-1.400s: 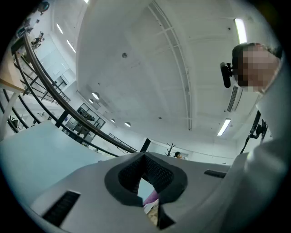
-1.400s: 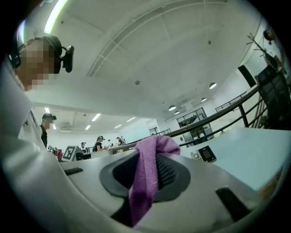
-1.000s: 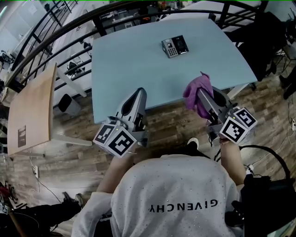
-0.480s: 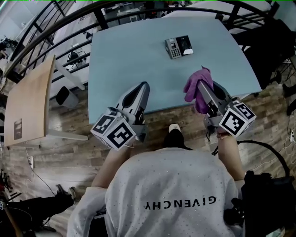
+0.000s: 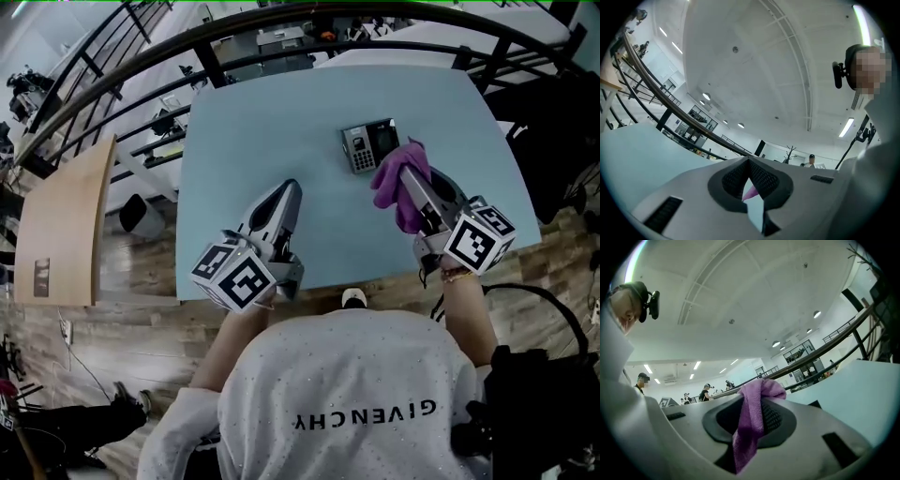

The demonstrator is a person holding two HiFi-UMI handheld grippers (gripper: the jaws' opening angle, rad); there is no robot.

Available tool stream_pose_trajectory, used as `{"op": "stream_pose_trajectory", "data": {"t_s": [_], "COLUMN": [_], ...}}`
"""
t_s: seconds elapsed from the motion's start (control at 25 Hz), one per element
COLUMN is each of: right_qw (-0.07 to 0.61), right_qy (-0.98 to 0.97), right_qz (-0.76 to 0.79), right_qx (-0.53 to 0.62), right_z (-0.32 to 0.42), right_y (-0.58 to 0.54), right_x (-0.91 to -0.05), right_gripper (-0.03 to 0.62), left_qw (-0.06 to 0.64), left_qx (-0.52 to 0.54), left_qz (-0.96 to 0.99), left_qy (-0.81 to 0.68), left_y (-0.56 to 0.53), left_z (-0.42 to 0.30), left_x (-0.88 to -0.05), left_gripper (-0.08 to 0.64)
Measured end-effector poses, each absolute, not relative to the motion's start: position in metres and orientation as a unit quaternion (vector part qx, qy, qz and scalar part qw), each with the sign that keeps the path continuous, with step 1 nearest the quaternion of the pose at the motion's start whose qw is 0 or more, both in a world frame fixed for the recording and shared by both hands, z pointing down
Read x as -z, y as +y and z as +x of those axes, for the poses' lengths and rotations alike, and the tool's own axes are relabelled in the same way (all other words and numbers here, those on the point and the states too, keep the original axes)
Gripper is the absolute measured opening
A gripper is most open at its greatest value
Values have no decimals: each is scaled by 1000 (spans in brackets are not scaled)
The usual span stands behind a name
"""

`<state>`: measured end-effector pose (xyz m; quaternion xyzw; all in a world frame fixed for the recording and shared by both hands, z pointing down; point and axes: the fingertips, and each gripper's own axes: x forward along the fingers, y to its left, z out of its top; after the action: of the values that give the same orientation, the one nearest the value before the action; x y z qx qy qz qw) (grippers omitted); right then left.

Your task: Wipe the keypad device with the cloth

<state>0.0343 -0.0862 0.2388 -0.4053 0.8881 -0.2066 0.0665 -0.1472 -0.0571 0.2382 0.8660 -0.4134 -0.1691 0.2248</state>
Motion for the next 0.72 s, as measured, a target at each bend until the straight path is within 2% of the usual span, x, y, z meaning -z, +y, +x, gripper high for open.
{"op": "stream_pose_trajectory", "data": {"t_s": [0.2, 0.56, 0.72], "right_qw": [46, 0, -33], "right_qy": [893, 906, 913], "right_qz": [-389, -340, -324], "right_qx": [224, 250, 247], "right_z": [42, 20, 11], "right_y": [-159, -218, -236], "right_x": [-270, -320, -346], "right_gripper": [66, 66, 66], "left_qw": [241, 244, 265], "left_qx": [156, 101, 109], "left_qz": [846, 825, 796], "left_qy": [-450, -499, -533], "left_y": [-116, -155, -172], "left_z": [-139, -139, -137], "left_x": [-260, -308, -329], "left_gripper": [0, 0, 0]}}
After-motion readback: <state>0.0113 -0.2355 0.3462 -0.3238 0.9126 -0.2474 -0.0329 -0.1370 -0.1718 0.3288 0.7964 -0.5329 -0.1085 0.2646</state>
